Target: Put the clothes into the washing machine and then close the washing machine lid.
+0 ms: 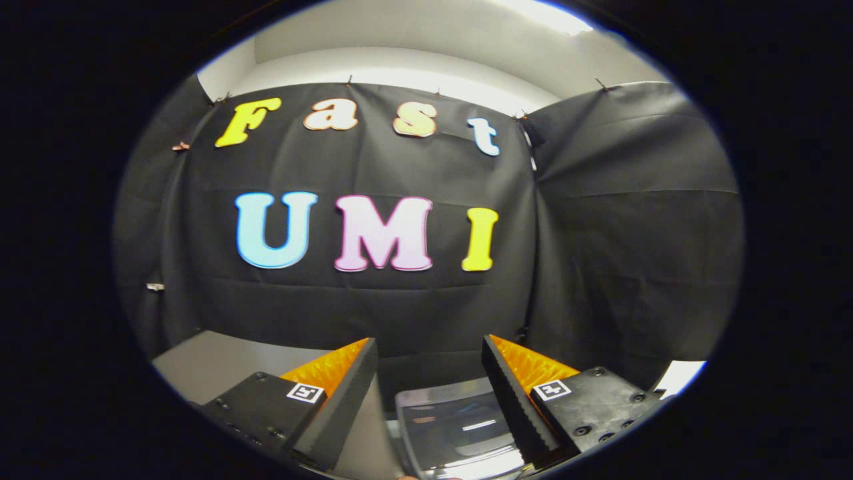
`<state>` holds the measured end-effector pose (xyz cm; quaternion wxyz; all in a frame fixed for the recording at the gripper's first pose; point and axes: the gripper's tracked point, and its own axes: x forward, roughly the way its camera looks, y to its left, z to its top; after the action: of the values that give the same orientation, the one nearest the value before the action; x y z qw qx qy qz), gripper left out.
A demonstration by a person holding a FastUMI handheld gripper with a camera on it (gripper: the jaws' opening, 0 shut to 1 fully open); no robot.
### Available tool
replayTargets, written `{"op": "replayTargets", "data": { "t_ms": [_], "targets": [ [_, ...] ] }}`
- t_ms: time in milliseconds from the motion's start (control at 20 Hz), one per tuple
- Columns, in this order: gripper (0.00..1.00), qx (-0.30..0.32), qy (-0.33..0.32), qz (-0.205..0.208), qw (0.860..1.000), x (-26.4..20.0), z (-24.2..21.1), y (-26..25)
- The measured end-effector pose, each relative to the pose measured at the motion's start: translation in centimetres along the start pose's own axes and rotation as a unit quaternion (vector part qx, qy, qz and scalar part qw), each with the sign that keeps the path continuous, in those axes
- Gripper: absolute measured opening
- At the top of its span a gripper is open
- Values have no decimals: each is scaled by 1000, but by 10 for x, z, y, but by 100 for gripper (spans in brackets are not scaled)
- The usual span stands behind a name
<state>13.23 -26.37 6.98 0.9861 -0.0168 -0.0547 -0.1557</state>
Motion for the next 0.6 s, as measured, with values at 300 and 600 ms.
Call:
{"op": "replayTargets", "data": {
  "t_ms": [300, 600],
  "targets": [
    [97, 47, 25, 109, 993, -55, -9, 127],
    [97, 75, 0, 127, 989, -77, 7, 145]
  ]
}}
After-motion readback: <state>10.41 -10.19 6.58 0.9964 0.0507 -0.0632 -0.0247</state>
